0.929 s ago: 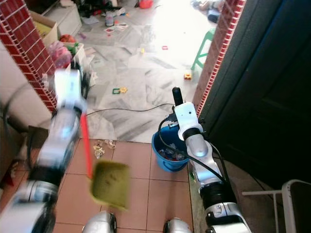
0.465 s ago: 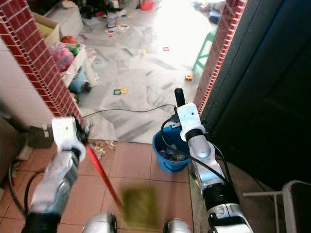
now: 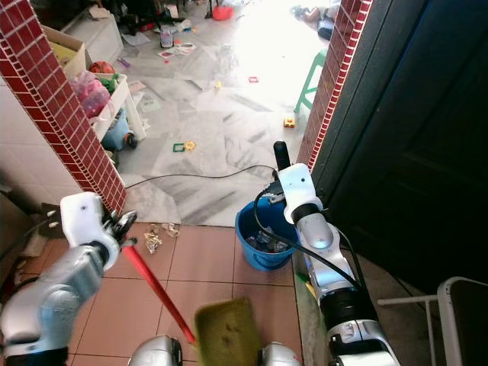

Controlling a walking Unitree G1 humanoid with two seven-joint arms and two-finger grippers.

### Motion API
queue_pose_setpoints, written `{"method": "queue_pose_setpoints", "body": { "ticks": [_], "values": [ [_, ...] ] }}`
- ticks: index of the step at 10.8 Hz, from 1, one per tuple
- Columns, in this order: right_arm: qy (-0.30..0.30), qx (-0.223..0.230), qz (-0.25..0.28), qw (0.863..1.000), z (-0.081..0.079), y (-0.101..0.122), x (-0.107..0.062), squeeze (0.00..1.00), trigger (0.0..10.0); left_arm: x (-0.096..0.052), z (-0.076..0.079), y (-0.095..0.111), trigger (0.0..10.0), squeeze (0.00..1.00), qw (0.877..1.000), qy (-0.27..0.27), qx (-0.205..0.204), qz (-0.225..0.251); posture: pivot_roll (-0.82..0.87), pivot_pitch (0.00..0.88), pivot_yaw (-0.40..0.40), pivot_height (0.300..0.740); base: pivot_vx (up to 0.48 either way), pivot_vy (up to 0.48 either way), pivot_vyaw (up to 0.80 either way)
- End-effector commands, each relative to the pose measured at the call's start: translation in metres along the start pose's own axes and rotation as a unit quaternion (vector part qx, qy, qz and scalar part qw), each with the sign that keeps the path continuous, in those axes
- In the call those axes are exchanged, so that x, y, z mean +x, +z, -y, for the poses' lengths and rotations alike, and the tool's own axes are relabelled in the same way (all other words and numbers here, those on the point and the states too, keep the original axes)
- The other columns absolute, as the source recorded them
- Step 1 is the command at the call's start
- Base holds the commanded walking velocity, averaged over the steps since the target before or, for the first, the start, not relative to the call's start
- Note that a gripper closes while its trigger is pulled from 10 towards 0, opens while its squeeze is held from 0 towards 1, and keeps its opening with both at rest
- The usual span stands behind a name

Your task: Sweep floor

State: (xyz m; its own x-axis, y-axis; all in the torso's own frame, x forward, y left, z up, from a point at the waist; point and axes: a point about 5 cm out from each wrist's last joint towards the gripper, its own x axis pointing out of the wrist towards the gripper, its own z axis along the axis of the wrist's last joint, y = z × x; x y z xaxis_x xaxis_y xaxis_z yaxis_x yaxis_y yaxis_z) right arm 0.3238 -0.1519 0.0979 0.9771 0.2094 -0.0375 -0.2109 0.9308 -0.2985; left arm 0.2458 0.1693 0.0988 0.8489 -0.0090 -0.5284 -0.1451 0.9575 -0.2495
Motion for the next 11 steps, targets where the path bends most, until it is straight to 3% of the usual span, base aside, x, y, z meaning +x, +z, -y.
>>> {"method": "queue_pose_setpoints", "body": {
  "ticks": [1, 3, 6, 11],
  "values": [
    [0.000, -0.002, 0.005, 1.000, 0.003, 0.004, 0.003, 0.00, 10.0, -0.002, 0.019, 0.002, 10.0, 0.00, 0.998, -0.056, -0.015, -0.011, 0.02, 0.000, -0.006, 0.740, 0.000, 0.000, 0.00],
    [0.001, 0.000, 0.005, 1.000, 0.002, 0.004, 0.003, 0.00, 10.0, 0.001, 0.017, 0.006, 10.0, 0.00, 0.999, -0.045, 0.016, 0.011, 0.02, 0.000, -0.004, 0.740, 0.000, 0.000, 0.00],
    [0.000, 0.004, 0.006, 1.000, 0.003, 0.004, 0.003, 0.00, 10.0, 0.011, 0.012, 0.024, 10.0, 0.00, 0.987, -0.019, 0.106, 0.116, 0.00, 0.000, -0.005, 0.740, 0.000, 0.000, 0.00],
    [0.003, -0.007, 0.013, 1.000, 0.006, 0.009, 0.006, 0.00, 10.0, 0.011, 0.010, 0.049, 10.0, 0.00, 0.960, -0.009, 0.150, 0.236, 0.02, 0.026, -0.021, 0.740, 0.000, 0.000, 0.00]
  ]
}}
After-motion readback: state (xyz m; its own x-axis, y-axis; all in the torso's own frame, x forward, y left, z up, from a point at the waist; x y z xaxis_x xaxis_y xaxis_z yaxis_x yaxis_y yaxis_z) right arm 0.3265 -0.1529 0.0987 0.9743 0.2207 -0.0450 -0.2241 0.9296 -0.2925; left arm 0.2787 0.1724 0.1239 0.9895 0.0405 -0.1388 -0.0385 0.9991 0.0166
